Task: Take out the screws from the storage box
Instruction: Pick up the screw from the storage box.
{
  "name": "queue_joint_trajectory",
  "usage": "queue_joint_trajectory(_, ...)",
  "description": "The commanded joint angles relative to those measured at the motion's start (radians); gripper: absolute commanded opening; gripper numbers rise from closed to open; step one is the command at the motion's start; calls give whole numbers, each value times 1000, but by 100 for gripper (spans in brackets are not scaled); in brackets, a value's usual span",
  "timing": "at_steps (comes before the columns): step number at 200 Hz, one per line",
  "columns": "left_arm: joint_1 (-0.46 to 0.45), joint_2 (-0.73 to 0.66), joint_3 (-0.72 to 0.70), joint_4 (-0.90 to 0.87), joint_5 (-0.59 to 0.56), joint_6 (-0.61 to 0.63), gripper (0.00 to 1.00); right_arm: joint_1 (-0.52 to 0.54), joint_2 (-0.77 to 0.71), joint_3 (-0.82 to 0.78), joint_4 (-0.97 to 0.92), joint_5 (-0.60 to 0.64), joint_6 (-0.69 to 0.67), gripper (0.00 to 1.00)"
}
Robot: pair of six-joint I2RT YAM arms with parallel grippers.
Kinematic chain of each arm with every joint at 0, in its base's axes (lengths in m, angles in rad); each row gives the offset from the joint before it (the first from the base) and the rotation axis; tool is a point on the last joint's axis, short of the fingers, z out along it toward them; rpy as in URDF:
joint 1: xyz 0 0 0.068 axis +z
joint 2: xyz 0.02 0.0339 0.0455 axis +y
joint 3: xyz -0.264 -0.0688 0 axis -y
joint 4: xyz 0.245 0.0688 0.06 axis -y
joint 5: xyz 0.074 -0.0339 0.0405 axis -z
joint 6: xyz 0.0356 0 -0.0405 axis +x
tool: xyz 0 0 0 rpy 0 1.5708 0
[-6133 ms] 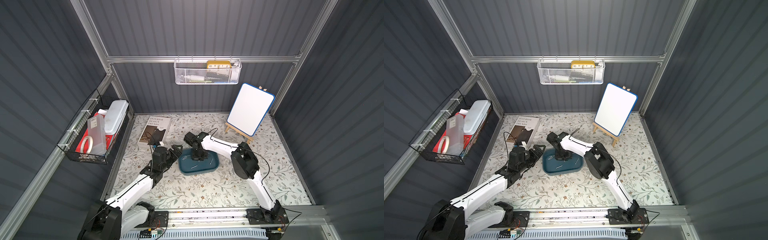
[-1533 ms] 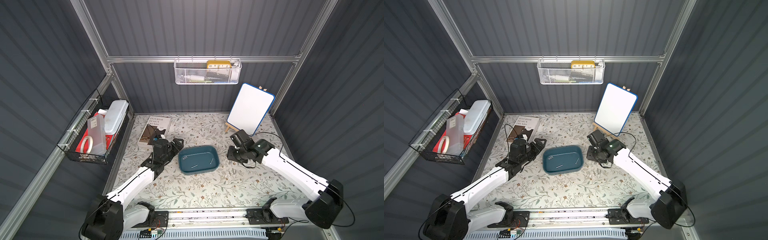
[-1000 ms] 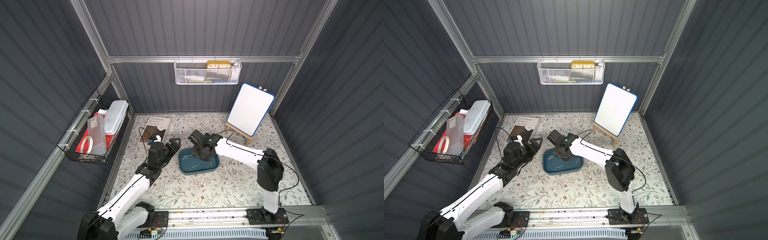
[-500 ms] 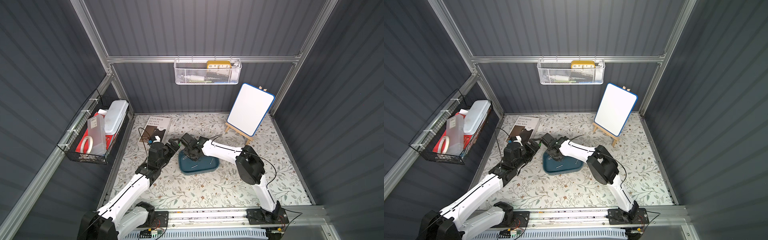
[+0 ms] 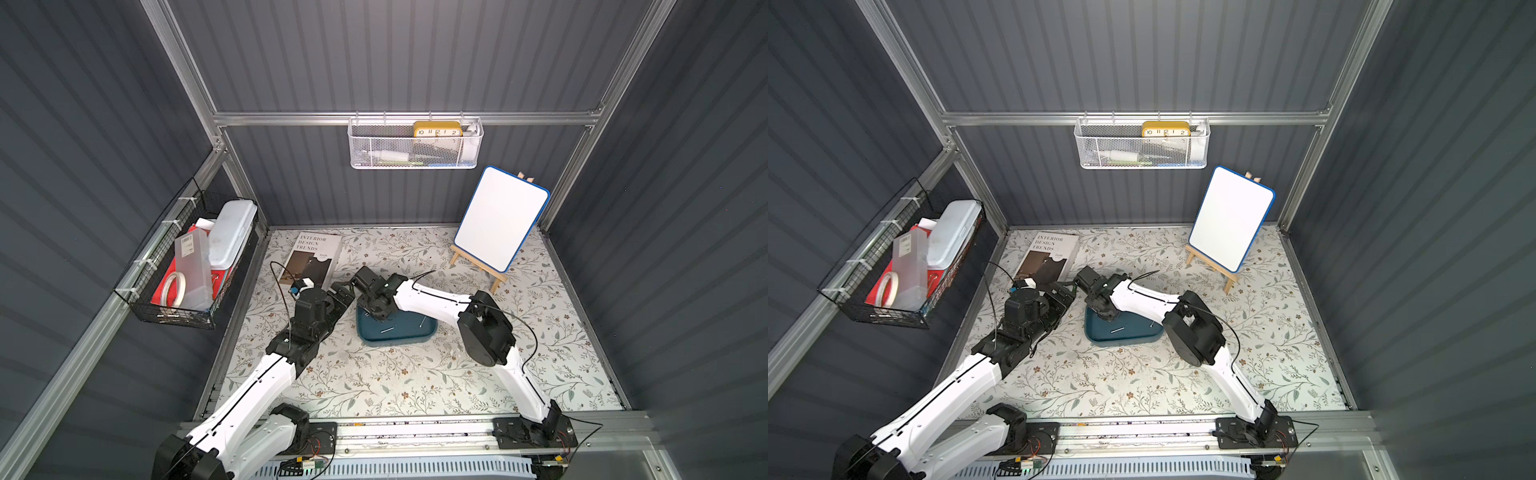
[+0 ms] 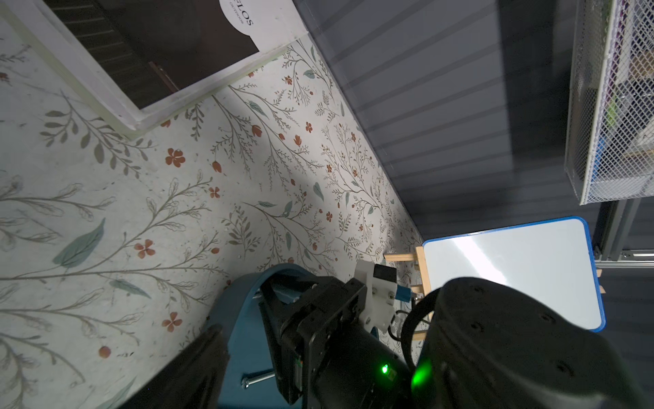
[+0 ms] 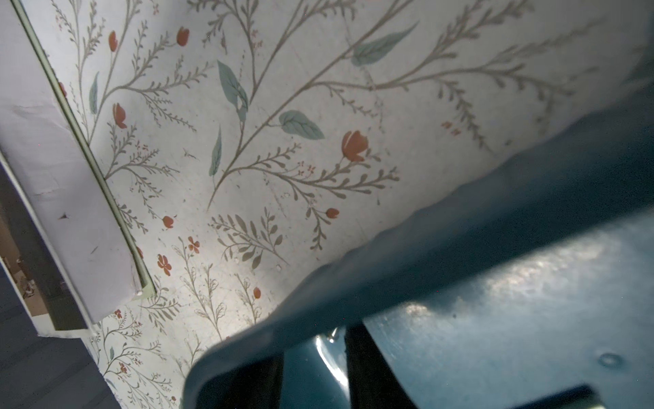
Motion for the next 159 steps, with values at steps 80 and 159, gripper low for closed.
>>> queue_joint_trajectory(80,-5,-59,40,-9,-25,-38,93,21,109,67,-188,41,77,32)
queue_joint_trajectory(159,-5,-82,36,-20,-28,-44,93,20,112,59,-214,41,44,17)
